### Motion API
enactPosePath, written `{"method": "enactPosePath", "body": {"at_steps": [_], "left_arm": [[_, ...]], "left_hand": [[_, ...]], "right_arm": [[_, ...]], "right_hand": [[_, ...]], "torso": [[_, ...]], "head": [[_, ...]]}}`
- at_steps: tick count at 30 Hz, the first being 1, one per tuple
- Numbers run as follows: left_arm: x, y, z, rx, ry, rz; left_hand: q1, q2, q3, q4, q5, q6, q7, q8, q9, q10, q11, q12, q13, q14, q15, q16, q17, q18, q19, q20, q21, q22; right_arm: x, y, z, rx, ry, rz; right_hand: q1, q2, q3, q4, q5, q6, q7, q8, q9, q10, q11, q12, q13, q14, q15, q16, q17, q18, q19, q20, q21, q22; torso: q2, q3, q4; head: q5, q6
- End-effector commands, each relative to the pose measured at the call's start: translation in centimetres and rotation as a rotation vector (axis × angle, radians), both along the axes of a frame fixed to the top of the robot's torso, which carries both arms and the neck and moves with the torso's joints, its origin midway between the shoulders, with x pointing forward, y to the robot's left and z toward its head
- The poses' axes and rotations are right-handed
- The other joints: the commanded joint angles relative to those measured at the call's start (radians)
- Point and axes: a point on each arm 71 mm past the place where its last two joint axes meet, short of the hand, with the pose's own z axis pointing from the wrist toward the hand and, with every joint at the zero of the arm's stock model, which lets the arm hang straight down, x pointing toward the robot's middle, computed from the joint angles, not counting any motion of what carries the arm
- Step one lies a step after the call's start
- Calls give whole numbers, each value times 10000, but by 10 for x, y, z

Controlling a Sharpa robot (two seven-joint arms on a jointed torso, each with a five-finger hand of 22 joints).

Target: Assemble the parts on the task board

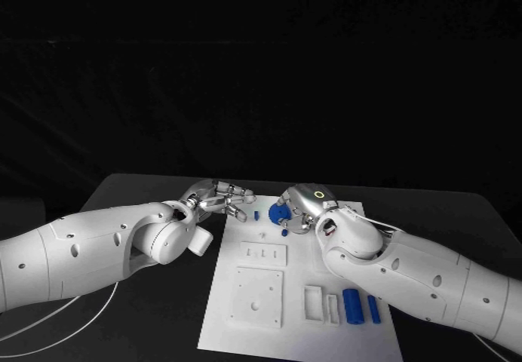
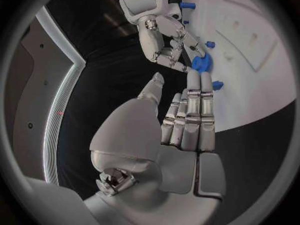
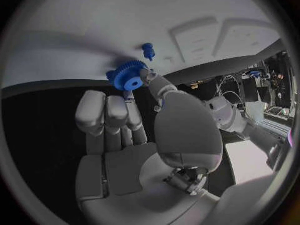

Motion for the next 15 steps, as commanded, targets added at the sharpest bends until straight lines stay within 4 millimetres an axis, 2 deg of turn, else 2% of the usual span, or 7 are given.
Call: {"method": "enactPosePath", "body": {"at_steps": [1, 2, 4, 8, 15], "left_arm": [[0, -3, 1, -55, -75, -139], [0, -3, 1, -53, -78, -129], [0, -3, 2, -52, -81, -122], [-1, -4, 2, -57, -82, -144], [-1, -5, 2, -62, -84, -159]], "left_hand": [[-29, -82, 52, -18, -59, -90, 6, 10, 1, -86, 6, 36, 14, -55, -17, 0, -9, 121, -38, -3, 49, -13], [-29, -82, 52, -18, -59, -90, 6, 10, 1, -86, 6, 36, 14, -55, -17, 0, -9, 121, -38, -3, 49, -13], [-29, -82, 52, -18, -59, -90, 6, 10, 1, -86, 6, 36, 14, -55, -17, 0, -9, 121, -38, -3, 49, -13], [-34, -81, 50, -22, -57, -68, 3, 12, 2, -80, 5, 36, 14, -52, -18, 4, -8, 121, -42, -5, 64, -19], [-34, -81, 50, -22, -57, -68, 3, 12, 2, -80, 5, 36, 14, -52, -18, 4, -8, 121, -42, -5, 64, -19]], "right_arm": [[0, 1, -1, -102, -128, 84], [1, 2, -1, -96, -113, 87], [1, 2, -1, -88, -83, 95], [2, 4, -2, -94, -21, 106], [4, 3, -5, -146, 119, 70]], "right_hand": [[-9, -39, 27, 43, -48, 13, 0, 1, 10, 42, -17, -17, 19, 17, -31, -4, -8, 33, 657, -97, -2, 504], [-13, -44, 20, 45, -46, 7, 2, -1, 9, 40, -17, -19, 18, 16, -30, -8, -12, 34, 656, -96, -7, 502], [-8, -41, -31, 61, -33, -20, 10, 8, 10, 30, -14, -31, 16, 9, -29, -24, -29, 34, 656, -95, -13, 489], [-19, -36, -78, 87, -46, -11, 5, 2, 11, 13, -13, -52, 1, 8, -29, -41, -48, 38, 652, -95, -46, 467], [-11, -24, -180, 144, -30, -46, 11, 3, 7, 7, -9, -61, 1, 9, -26, -55, -65, 38, 651, -93, -56, 444]], "torso": [[-2, 3, 11], [-3, 6, -3], [-3, 8, -18], [-4, 11, -31], [-13, 6, -16]], "head": [[90, 28], [149, 18], [172, 30], [128, 21], [111, -7]]}}
